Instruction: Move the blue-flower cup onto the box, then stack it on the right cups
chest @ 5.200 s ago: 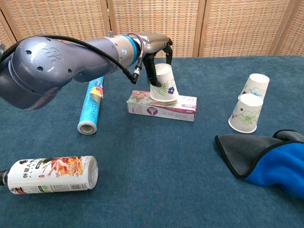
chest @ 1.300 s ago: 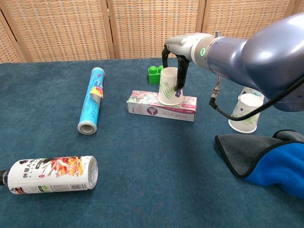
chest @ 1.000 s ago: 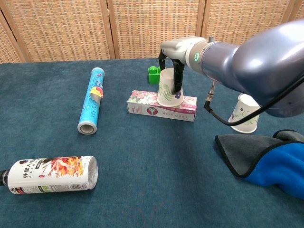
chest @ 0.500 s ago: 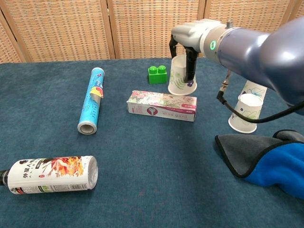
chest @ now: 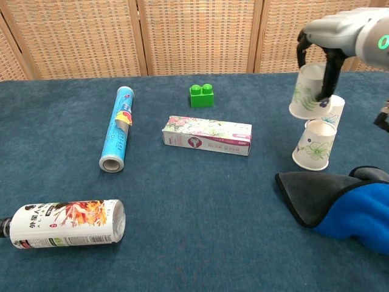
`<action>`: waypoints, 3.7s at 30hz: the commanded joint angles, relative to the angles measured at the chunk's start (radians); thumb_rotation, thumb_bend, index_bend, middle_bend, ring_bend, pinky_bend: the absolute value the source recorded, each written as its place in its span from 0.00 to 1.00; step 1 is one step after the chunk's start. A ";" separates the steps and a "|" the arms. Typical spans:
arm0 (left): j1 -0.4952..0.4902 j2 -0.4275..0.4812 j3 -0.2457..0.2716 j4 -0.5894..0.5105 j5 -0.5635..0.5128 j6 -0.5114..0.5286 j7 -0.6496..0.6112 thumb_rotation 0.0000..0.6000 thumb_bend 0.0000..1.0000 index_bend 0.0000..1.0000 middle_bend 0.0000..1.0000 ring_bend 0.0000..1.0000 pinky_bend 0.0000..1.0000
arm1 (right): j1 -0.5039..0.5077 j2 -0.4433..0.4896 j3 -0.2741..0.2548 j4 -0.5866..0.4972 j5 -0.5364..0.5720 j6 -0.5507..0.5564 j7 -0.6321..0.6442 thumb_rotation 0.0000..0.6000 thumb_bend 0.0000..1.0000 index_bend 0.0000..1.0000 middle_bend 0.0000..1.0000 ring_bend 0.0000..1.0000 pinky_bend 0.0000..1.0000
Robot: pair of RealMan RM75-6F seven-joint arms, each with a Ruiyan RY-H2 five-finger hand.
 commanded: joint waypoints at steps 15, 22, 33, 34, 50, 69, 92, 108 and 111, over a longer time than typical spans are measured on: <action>0.003 -0.004 0.006 -0.011 0.020 0.004 0.021 1.00 0.20 0.16 0.00 0.00 0.04 | -0.066 0.056 -0.024 -0.054 -0.022 -0.020 0.061 1.00 0.23 0.51 0.13 0.03 0.13; 0.003 -0.004 0.004 -0.009 0.021 0.001 0.019 1.00 0.20 0.16 0.00 0.00 0.04 | -0.067 0.035 -0.029 -0.025 -0.010 -0.034 0.059 1.00 0.23 0.51 0.13 0.03 0.14; -0.001 -0.009 0.000 -0.003 0.014 -0.012 0.021 1.00 0.20 0.16 0.00 0.00 0.04 | -0.073 0.034 -0.030 -0.010 0.009 -0.069 0.071 1.00 0.23 0.51 0.12 0.03 0.13; -0.001 -0.009 0.001 -0.003 0.015 -0.013 0.022 1.00 0.20 0.17 0.00 0.00 0.04 | -0.075 0.034 -0.029 -0.011 0.003 -0.067 0.076 1.00 0.23 0.51 0.12 0.03 0.14; 0.001 -0.004 -0.005 -0.003 0.011 -0.015 0.006 1.00 0.20 0.17 0.00 0.00 0.04 | -0.076 0.018 -0.038 -0.012 0.008 -0.070 0.067 1.00 0.23 0.48 0.09 0.03 0.14; -0.003 -0.010 -0.006 0.004 0.005 -0.026 0.010 1.00 0.20 0.17 0.00 0.00 0.04 | -0.063 0.084 0.014 0.011 -0.004 -0.094 0.098 1.00 0.18 0.31 0.03 0.00 0.12; 0.013 -0.020 -0.018 0.011 0.040 0.045 -0.008 1.00 0.20 0.17 0.00 0.00 0.04 | -0.024 -0.036 0.024 0.480 0.094 -0.373 0.207 1.00 0.18 0.32 0.04 0.00 0.13; 0.013 -0.019 -0.015 0.006 0.041 0.039 0.002 1.00 0.20 0.17 0.00 0.00 0.04 | -0.007 -0.121 0.012 0.637 0.095 -0.467 0.229 1.00 0.18 0.30 0.03 0.00 0.12; 0.013 -0.019 -0.015 0.009 0.037 0.033 -0.002 1.00 0.20 0.17 0.00 0.00 0.04 | -0.003 -0.138 0.012 0.672 0.100 -0.486 0.230 1.00 0.18 0.30 0.03 0.00 0.12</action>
